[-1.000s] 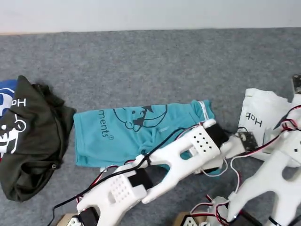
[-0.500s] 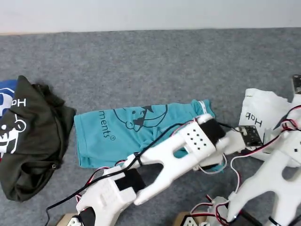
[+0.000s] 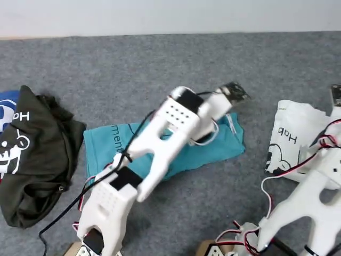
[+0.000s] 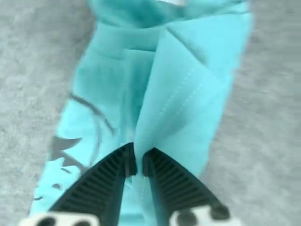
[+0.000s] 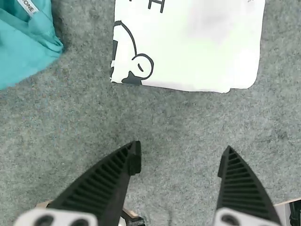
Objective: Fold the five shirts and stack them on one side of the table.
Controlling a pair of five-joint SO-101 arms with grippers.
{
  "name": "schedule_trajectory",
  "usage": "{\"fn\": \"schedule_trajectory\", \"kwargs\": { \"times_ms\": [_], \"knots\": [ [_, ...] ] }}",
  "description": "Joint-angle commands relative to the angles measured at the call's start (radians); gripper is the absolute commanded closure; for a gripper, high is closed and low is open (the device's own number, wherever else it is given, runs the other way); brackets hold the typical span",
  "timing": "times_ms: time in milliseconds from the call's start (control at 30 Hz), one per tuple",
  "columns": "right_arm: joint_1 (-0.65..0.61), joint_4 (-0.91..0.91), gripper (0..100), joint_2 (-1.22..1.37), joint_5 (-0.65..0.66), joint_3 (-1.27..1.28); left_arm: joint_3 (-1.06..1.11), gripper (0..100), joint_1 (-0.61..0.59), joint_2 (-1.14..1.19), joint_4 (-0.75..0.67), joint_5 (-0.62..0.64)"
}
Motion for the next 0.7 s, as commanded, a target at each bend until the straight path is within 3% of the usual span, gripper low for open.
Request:
{"fn": "schedule_trajectory", "kwargs": {
  "times_ms": [0,300,500,667],
  "knots": [
    [0.012,0.031,72.4,-0.028,0.012,-0.006,-0.008,99,-0.043,0.049,-0.048,-0.015],
    [0.012,0.033,72.4,-0.03,0.011,-0.006,-0.041,88,-0.044,0.112,0.006,-0.014],
    [0.012,0.033,72.4,-0.031,0.011,-0.006,-0.225,88,-0.049,0.118,0.133,-0.048],
    [0.012,0.033,72.4,-0.031,0.011,-0.006,-0.274,88,-0.078,0.12,0.117,-0.057]
  ]
}}
